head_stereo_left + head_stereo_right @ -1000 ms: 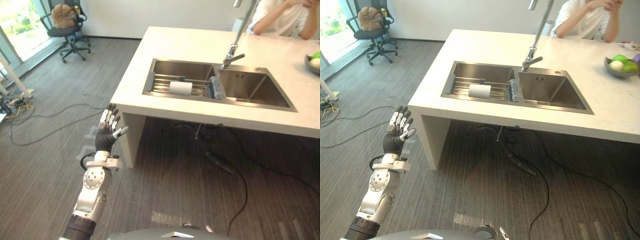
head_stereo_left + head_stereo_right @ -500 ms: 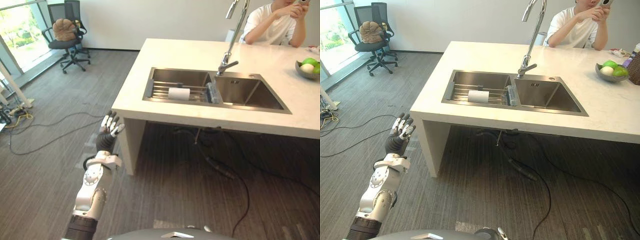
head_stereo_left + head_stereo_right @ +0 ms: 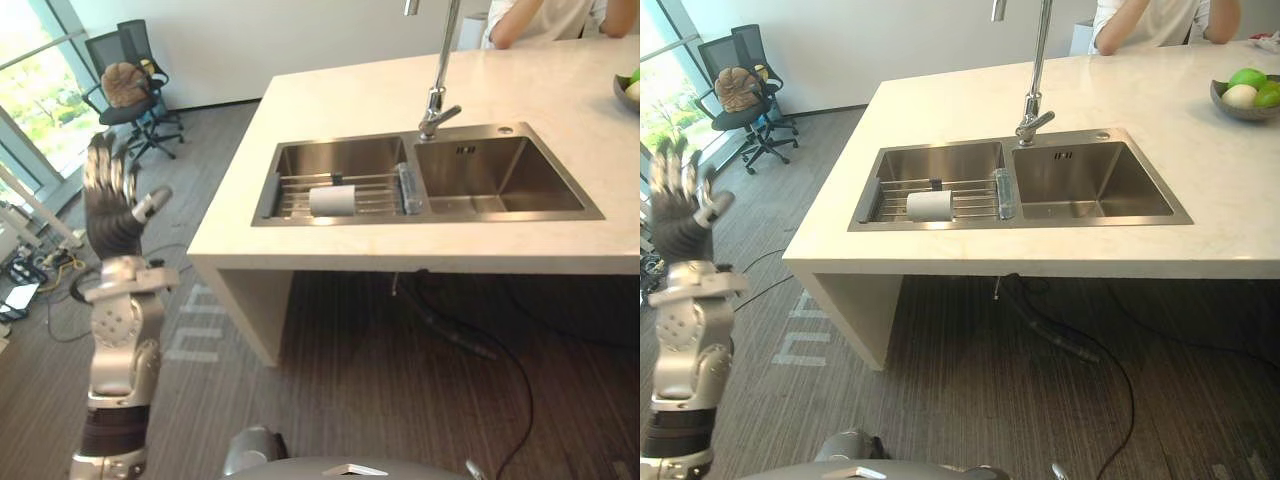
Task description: Walk over to the sink, pick up the cup, carry it to the dishwasher, place the cup inside the dishwasher, then close the dishwasher door
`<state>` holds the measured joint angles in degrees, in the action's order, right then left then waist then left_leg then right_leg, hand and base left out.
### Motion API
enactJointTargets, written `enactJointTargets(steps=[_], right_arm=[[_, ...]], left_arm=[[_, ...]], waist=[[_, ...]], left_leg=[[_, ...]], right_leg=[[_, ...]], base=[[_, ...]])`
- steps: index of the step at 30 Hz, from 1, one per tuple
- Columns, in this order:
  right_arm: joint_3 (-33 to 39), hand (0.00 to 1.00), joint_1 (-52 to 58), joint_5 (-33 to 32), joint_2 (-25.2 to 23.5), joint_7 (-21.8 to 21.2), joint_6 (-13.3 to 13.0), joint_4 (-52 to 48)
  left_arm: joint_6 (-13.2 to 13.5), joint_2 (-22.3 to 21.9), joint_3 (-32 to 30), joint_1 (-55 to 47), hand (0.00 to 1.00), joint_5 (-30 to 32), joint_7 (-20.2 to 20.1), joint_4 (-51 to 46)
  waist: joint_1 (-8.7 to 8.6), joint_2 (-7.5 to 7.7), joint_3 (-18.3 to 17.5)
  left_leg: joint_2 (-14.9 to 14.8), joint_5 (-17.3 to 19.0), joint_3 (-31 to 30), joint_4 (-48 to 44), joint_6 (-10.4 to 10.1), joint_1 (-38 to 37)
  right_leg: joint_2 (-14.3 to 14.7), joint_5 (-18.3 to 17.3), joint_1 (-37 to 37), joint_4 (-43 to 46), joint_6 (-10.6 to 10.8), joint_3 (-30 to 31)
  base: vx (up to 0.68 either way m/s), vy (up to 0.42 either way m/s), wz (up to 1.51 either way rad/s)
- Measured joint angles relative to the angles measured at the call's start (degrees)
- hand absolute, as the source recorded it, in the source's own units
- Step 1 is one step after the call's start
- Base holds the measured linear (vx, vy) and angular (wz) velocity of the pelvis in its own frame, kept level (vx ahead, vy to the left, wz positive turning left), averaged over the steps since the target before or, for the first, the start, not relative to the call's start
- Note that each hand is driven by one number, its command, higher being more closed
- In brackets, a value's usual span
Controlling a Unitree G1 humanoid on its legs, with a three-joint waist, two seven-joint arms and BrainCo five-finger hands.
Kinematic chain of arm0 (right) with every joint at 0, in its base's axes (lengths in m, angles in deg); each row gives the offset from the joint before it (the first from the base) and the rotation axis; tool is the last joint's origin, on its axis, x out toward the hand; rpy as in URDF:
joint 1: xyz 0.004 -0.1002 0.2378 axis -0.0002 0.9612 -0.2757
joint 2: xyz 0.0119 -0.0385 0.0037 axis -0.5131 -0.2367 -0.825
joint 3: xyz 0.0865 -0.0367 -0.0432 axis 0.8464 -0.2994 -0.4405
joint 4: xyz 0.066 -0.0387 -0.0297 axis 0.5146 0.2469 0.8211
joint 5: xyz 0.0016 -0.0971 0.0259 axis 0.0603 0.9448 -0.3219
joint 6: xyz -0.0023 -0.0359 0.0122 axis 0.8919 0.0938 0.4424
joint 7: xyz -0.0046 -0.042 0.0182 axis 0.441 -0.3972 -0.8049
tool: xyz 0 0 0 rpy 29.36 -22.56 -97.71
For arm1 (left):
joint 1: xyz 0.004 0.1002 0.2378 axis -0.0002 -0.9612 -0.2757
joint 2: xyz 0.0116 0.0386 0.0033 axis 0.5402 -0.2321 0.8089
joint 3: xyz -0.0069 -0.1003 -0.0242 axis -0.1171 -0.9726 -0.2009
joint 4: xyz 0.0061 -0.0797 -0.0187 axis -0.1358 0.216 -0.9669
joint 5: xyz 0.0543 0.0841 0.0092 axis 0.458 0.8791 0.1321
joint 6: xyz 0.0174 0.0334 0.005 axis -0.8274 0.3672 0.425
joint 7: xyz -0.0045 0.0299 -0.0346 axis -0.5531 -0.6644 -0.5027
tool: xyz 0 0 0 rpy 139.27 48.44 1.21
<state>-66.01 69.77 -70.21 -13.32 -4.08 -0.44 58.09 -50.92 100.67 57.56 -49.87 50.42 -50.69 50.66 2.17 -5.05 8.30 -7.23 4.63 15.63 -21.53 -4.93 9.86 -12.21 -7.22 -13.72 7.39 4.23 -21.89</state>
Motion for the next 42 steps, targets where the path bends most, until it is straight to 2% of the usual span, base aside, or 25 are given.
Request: enactJointTargets(steps=[1,2,3,4,5,7,8,9,10,12,13,14,16,17,20,22,23,24,27,28,29,33,36,39,42], right_arm=[[0.02,0.0,-0.5,-0.04,-0.02,0.11,-0.69,-0.35],[0.0,0.0,-0.62,-0.38,0.04,0.27,-1.62,-1.79],[-0.01,0.0,-1.05,-1.59,-0.2,0.65,-2.49,-2.02],[-0.11,0.0,-1.26,-2.62,-0.87,0.77,-2.73,-2.01],[-0.67,0.0,-2.22,-3.66,-2.29,0.99,-2.93,-2.05],[-1.43,0.0,-3.31,-5.42,-4.42,1.67,-3.1,-1.67],[-1.48,0.0,-3.49,-5.78,-5.49,1.93,-3.15,-1.45],[-2.09,0.0,-3.28,-5.79,-5.83,1.97,-3.27,-1.56],[-3.01,0.0,-3.06,-5.48,-5.87,2.33,-4.31,-1.58],[-3.23,0.0,-4.21,-3.7,-6.12,3.29,-5.35,-1.51],[-3.37,0.0,-4.72,-0.4,-7.11,4.64,-6.06,-1.51],[-3.52,0.0,-4.56,0.93,-7.53,5.16,-6.33,-1.5],[-3.6,0.0,-4.09,2.49,-7.71,6.12,-6.6,-1.53],[-3.32,0.0,-4.14,2.97,-7.65,6.9,-6.61,-1.56],[-0.44,0.0,-4.02,3.64,-7.52,6.99,-5.81,-1.47],[1.2,0.0,-3.77,3.55,-7.55,6.94,-4.83,-1.41],[2.52,0.0,-3.59,3.52,-7.66,6.94,-3.97,-1.12],[3.86,0.0,-3.19,3.53,-7.86,6.99,-3.28,-0.42],[5.81,0.0,-2.94,-0.38,-7.0,8.63,-1.54,0.78],[6.2,0.0,-2.72,-1.15,-6.86,9.07,-1.29,0.76],[6.38,0.0,-2.37,-2.48,-6.39,9.56,-0.51,0.69],[6.02,0.0,-2.61,-2.59,-5.59,10.34,-0.19,0.56],[3.78,0.0,-3.76,-2.56,-4.86,10.4,1.0,-0.54],[1.05,0.0,-4.01,-2.32,-5.02,10.29,2.51,-1.62],[-1.85,0.0,-4.03,-2.3,-5.09,10.28,4.11,-1.54]], left_arm=[[-0.28,0.59,-0.01,0.31,0.0,-1.6,-1.52,-0.71],[-0.31,1.04,-0.01,0.26,0.0,-3.81,-4.16,-1.24],[-0.44,1.31,-0.22,-0.19,0.0,-5.33,-6.72,-1.31],[-0.62,1.49,-0.41,-0.41,0.0,-5.63,-7.69,-1.28],[-1.24,1.87,-1.14,-0.53,0.0,-5.82,-9.39,-1.63],[-2.85,2.73,-3.06,-1.14,0.0,-7.88,-11.87,-3.48],[-4.56,2.89,-3.74,-1.36,0.0,-9.68,-12.97,-4.36],[-5.55,2.9,-3.91,-1.6,0.0,-10.7,-13.05,-5.23],[-7.23,2.5,-3.88,-1.42,0.0,-12.18,-13.3,-7.28],[-9.19,2.27,-3.5,-1.42,0.0,-12.38,-13.17,-7.5],[-10.55,2.88,-3.57,-1.43,0.0,-12.7,-12.47,-7.49],[-11.26,2.72,-3.42,-1.54,0.0,-13.26,-11.99,-7.25],[-11.55,2.74,-3.18,-1.53,0.0,-15.98,-12.01,-5.86],[-11.94,2.77,-3.16,-1.15,0.0,-18.21,-12.06,-4.65],[-14.72,3.2,-0.83,0.36,0.0,-23.22,-11.45,0.73],[-16.24,3.96,1.32,0.98,0.0,-24.89,-10.76,4.79],[-16.76,4.53,2.34,1.95,0.0,-25.25,-10.37,7.01],[-17.11,5.21,3.19,2.87,0.0,-25.2,-10.44,8.89],[-17.22,4.1,3.09,2.76,0.0,-24.4,-11.75,10.21],[-17.48,3.77,3.16,2.73,0.0,-24.02,-11.81,10.25],[-17.81,3.33,3.13,2.79,0.0,-23.32,-12.2,9.97],[-18.65,2.45,2.98,2.74,0.0,-22.24,-13.53,7.09],[-18.17,1.3,3.12,2.44,0.0,-17.59,-14.28,5.43],[-17.12,0.46,3.97,2.37,0.0,-10.83,-13.93,5.7],[-13.48,0.53,7.75,2.52,0.0,-0.36,-12.6,5.78]], waist=[[0.07,-0.22,-0.01],[0.5,-1.39,0.1],[1.07,-2.62,0.28],[1.0,-2.06,0.13],[1.41,-0.96,-0.04],[2.55,1.91,0.67],[3.13,3.84,-0.17],[3.1,4.76,-0.72],[2.09,5.36,-1.11],[1.94,4.5,-1.06],[1.98,4.3,-0.25],[1.85,4.18,-0.08],[1.73,3.54,-0.28],[1.47,4.0,-0.84],[1.47,3.35,-0.52],[1.15,3.26,-0.55],[1.06,4.66,-0.63],[0.79,6.1,-0.56],[1.47,4.35,-0.7],[1.48,4.08,-0.76],[1.67,2.85,-1.45],[2.63,2.01,-2.09],[2.68,2.02,-2.52],[2.49,2.99,-2.89],[1.84,3.27,-3.08]], left_leg=[[0.81,-4.35,0.0,5.31,-0.75,-0.29],[0.87,-13.91,-0.38,10.71,-0.77,-1.42],[0.27,-16.82,-1.22,11.72,1.44,-3.14],[0.87,-14.4,-2.06,12.59,1.47,-4.23],[1.94,-10.37,-2.5,13.04,3.19,-4.99],[4.08,-7.21,-0.69,11.57,4.54,-4.89],[6.26,-5.78,0.24,11.61,5.55,-4.83],[7.59,-5.22,0.34,11.61,6.18,-4.91],[9.55,-3.39,-0.05,11.23,7.9,-4.95],[9.96,-1.53,0.46,10.34,8.65,-5.51],[10.13,-0.34,1.68,10.08,9.48,-8.39],[10.15,0.7,1.71,9.97,9.45,-10.42],[10.1,1.53,1.87,11.52,9.23,-12.99],[10.03,1.55,1.73,12.73,9.12,-13.9],[7.72,1.88,1.55,12.65,7.59,-14.83],[5.56,1.94,1.17,12.65,5.68,-15.27],[4.9,1.97,0.68,12.54,4.19,-15.22],[4.79,2.37,-0.65,12.3,2.65,-14.98],[1.12,2.16,-1.8,12.51,-0.48,-14.76],[0.42,1.87,-2.72,12.76,-0.72,-14.75],[-1.22,1.01,-3.59,13.73,-1.76,-14.84],[-3.09,-0.19,-3.71,15.59,-2.75,-14.93],[-3.21,-0.88,-3.34,16.79,-2.67,-14.44],[-3.03,-1.12,-3.16,16.85,-2.42,-13.08],[-2.3,-2.01,-2.88,18.21,-2.11,-12.91]], right_leg=[[0.16,-0.37,-0.8,-0.29,0.54,0.6],[1.16,-1.42,-1.55,-0.08,1.95,1.95],[2.3,-4.05,-2.55,0.75,2.97,3.66],[1.95,-4.85,-2.69,1.38,2.84,4.11],[0.48,-5.95,-2.23,2.5,3.63,5.09],[-1.52,-6.7,-1.75,2.38,3.42,7.38],[-3.35,-8.01,-1.66,1.74,1.28,8.87],[-4.2,-9.18,-1.77,1.71,-0.89,9.11],[-6.03,-8.97,0.85,9.8,-3.7,9.39],[-8.87,-5.76,8.21,23.39,0.04,10.48],[-10.9,-3.59,11.68,33.71,2.51,11.91],[-11.45,-4.4,12.57,37.63,2.14,11.04],[-11.41,-7.24,14.08,38.85,0.59,8.34],[-11.27,-8.11,15.73,35.97,-0.27,7.08],[-9.69,-7.86,18.13,26.76,-0.42,7.22],[-7.97,-4.92,19.15,20.9,-0.5,9.1],[-7.21,1.25,19.44,16.89,-1.01,11.18],[-6.7,4.68,18.74,15.34,2.3,13.01],[-2.49,1.61,14.44,7.78,4.94,12.09],[-1.44,1.88,14.09,6.91,4.53,11.56],[0.63,2.32,13.5,5.46,3.85,10.7],[3.31,3.28,12.85,2.6,2.9,9.87],[3.94,5.16,12.24,-0.84,2.92,9.36],[4.07,7.3,11.57,-4.52,3.17,8.89],[3.83,9.03,11.05,-7.6,3.39,8.89]], base=[[0.25,0.122,-0.39],[0.31,0.226,-0.54],[0.26,0.216,-0.45],[0.26,0.224,-0.32],[0.23,0.167,-0.22],[0.2,0.152,-0.34],[0.17,0.124,-0.16],[0.33,0.129,0.09],[0.35,0.138,0.15],[0.33,0.161,-0.07],[0.32,0.124,-0.24],[0.32,0.093,-0.22],[0.23,0.048,-0.06],[0.21,0.002,0.0],[0.2,-0.108,-0.02],[0.11,-0.221,-0.04],[0.07,-0.369,0.13],[0.03,-0.35,0.19],[0.0,-0.31,0.07],[0.05,-0.288,0.07],[0.05,-0.209,0.11],[0.02,-0.125,0.02],[0.01,0.002,0.01],[0.01,0.004,0.01],[0.0,0.0,0.0]])
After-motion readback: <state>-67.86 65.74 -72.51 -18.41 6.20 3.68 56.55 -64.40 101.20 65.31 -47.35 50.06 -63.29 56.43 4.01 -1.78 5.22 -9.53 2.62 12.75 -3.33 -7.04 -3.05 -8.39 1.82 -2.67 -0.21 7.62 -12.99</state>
